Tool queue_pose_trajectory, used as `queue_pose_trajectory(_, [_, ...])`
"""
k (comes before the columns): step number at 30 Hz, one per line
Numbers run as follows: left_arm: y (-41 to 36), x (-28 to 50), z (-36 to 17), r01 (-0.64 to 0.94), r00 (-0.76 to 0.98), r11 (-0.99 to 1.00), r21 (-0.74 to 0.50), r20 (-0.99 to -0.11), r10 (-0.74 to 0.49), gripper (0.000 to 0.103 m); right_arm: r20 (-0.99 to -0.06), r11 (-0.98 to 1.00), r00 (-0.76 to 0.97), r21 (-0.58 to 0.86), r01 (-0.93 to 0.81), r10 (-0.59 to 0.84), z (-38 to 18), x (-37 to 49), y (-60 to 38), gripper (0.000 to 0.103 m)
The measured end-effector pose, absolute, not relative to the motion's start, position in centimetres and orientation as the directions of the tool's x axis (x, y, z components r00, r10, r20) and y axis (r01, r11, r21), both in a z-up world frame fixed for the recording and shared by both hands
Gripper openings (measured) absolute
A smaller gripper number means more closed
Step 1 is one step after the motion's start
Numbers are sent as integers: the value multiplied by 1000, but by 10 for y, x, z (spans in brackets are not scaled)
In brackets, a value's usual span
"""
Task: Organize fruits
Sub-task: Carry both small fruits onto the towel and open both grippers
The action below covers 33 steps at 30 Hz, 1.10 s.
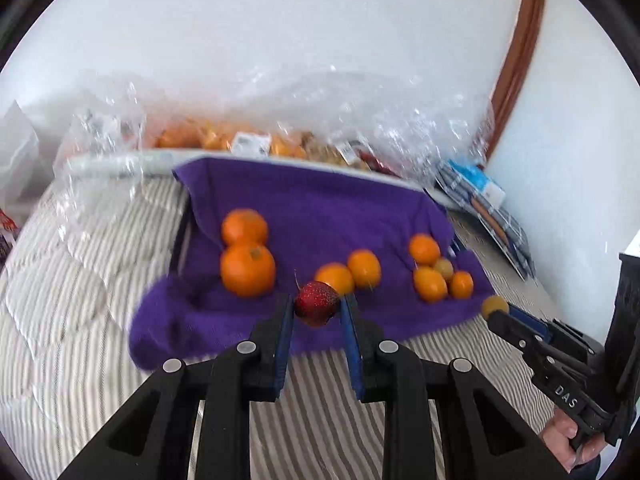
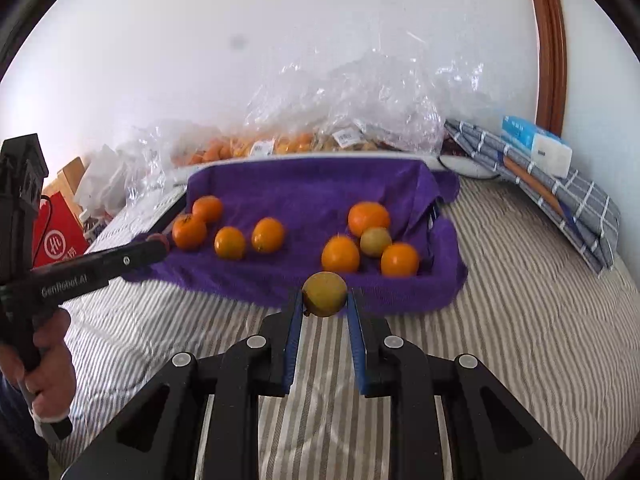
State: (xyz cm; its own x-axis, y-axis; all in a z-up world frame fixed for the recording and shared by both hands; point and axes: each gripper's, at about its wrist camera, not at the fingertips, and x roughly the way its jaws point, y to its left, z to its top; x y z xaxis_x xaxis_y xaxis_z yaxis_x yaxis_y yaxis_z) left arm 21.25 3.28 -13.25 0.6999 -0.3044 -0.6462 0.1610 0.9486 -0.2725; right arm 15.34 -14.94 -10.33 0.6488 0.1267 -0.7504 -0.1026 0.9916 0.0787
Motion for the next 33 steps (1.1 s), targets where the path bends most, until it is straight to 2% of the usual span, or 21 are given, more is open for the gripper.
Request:
queue_pose_trajectory(10, [36,277,-137,63,734,964,-259,-642,-221,23,-728,987,668,88,-132,154,-101,221,-150,23])
queue_pose_trajectory(17, [32,288,-159,64,706,958,-280,-666,-241,23,-747,984,642,97,-148,171,-127,245,-146,23])
queue_pose_trajectory(23, [26,287,-163,104,703,950,-293,-654,-279,23,-768,984,617,109,-139,172,-142,249,-147,23])
queue_pose_trajectory(31, [24,283,-164,108,716,955,-278,-645,-269,23,-786,986,597,106,-125,160,-152,252,-149,23])
queue_pose_trajectory(32, [25,283,-164,109,717,954,-279,-643,-270,25,-785,986,597,111,-123,162,-152,252,-151,23])
queue_pose_trajectory(33, [24,282,-164,111,720,954,-278,-639,-270,30,-784,986,598,119,-119,167,-151,251,-152,23])
